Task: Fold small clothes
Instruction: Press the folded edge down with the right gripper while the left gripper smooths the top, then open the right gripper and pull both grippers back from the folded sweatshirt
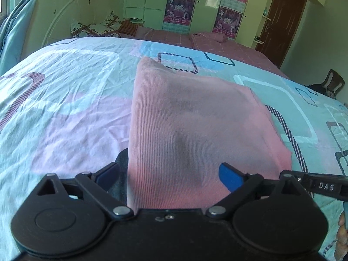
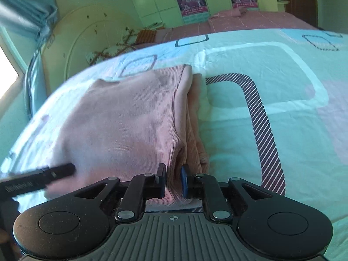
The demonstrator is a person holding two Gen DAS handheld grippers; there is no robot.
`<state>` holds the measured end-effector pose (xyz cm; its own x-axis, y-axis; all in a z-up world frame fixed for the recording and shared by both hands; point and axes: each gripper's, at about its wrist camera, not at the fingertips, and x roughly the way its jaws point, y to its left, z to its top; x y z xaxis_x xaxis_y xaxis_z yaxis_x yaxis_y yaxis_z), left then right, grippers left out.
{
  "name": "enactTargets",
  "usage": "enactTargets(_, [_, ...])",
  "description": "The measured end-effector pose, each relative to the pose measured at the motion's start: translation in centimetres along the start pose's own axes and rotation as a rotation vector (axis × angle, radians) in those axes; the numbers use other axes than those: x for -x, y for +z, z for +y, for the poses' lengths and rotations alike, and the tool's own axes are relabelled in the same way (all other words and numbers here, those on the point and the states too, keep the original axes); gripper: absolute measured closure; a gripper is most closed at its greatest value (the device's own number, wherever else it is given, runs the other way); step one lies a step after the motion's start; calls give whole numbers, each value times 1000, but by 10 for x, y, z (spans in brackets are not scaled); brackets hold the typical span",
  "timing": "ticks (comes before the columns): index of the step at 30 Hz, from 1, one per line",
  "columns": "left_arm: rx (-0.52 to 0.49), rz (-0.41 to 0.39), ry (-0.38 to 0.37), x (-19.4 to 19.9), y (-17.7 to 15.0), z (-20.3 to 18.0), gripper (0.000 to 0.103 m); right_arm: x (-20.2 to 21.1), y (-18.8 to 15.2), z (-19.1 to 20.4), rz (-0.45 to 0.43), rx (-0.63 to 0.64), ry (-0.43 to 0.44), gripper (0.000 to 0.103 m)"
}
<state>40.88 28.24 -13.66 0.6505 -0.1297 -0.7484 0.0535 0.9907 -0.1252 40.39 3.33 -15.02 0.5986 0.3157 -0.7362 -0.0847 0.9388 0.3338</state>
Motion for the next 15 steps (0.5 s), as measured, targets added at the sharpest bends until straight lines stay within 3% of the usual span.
enactTargets(4, [-21, 94, 39, -18, 3, -7, 1, -9, -9, 3, 19, 56, -56, 89])
enactTargets(7, [28, 202, 84, -37, 1, -3, 0, -9, -10, 5, 17, 64, -63, 89])
enactTargets(10, [44, 194, 88, -37, 1, -1, 0, -9, -10, 5, 22, 74, -62, 89])
enactTargets(15, [-15, 149, 115, -27, -6, -7, 0, -10, -9, 6, 25, 73, -65, 89])
